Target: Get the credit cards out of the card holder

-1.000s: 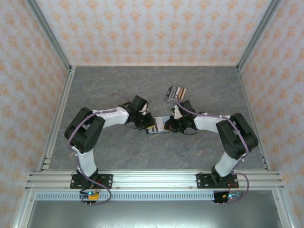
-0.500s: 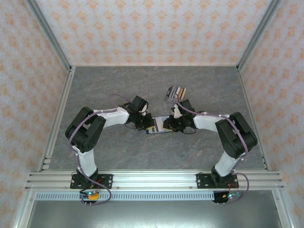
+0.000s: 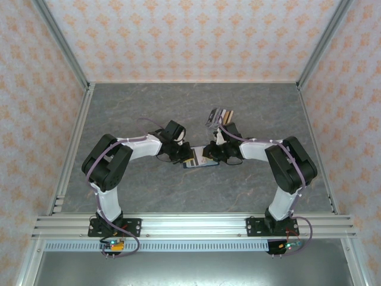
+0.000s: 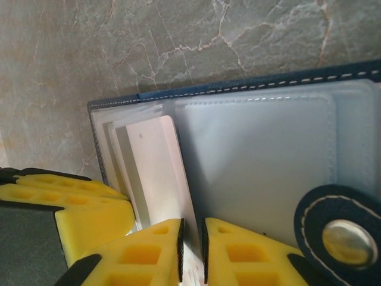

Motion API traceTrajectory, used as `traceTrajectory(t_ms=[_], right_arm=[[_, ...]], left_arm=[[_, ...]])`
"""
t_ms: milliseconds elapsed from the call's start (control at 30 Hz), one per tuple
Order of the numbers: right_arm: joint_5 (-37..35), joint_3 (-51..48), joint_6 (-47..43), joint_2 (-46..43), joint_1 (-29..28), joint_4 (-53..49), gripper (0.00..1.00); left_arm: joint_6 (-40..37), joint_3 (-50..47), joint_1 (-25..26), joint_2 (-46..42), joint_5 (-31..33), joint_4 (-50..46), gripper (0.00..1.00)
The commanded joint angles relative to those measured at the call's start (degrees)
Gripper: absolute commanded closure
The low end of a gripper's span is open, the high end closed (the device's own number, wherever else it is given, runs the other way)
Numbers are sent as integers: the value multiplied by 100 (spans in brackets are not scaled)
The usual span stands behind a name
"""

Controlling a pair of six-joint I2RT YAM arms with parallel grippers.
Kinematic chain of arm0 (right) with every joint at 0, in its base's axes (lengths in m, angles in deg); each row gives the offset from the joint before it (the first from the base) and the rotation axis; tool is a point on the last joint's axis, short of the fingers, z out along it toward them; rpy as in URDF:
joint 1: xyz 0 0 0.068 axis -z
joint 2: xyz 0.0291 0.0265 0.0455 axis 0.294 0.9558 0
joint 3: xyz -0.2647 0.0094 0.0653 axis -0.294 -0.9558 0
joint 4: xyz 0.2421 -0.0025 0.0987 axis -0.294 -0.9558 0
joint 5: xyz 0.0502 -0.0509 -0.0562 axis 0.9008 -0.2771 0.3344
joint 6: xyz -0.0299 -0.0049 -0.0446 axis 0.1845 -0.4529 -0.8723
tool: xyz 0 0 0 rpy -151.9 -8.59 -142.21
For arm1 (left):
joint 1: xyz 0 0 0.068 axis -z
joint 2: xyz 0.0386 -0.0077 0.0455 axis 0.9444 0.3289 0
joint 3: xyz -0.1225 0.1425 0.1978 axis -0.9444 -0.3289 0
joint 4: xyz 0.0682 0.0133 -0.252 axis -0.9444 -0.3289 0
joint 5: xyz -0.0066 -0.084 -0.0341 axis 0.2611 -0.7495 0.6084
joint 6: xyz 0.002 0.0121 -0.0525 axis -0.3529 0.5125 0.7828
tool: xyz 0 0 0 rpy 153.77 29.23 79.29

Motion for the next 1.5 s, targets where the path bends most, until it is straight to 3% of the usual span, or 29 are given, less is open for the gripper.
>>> traceTrajectory(t_ms=[0,200,633,933,1467], right_arm=[[42,86,76,55,46,346,86],[93,-106,99,-77,151,557,91],[586,-502,179,-85,469,1120,92],[621,-450,167,91,469,1071,91],[740,-399,161,217,470,1090,86]], left_arm=[[-137,-172,-4,123,316,-436,89],[-137,-225,-40,88,341,-431,89],[-72,-295,-75,91,194,-272,91],[12,23,-58,-508,10,-27,90],[-8,402,-5,260,5,-112,90]])
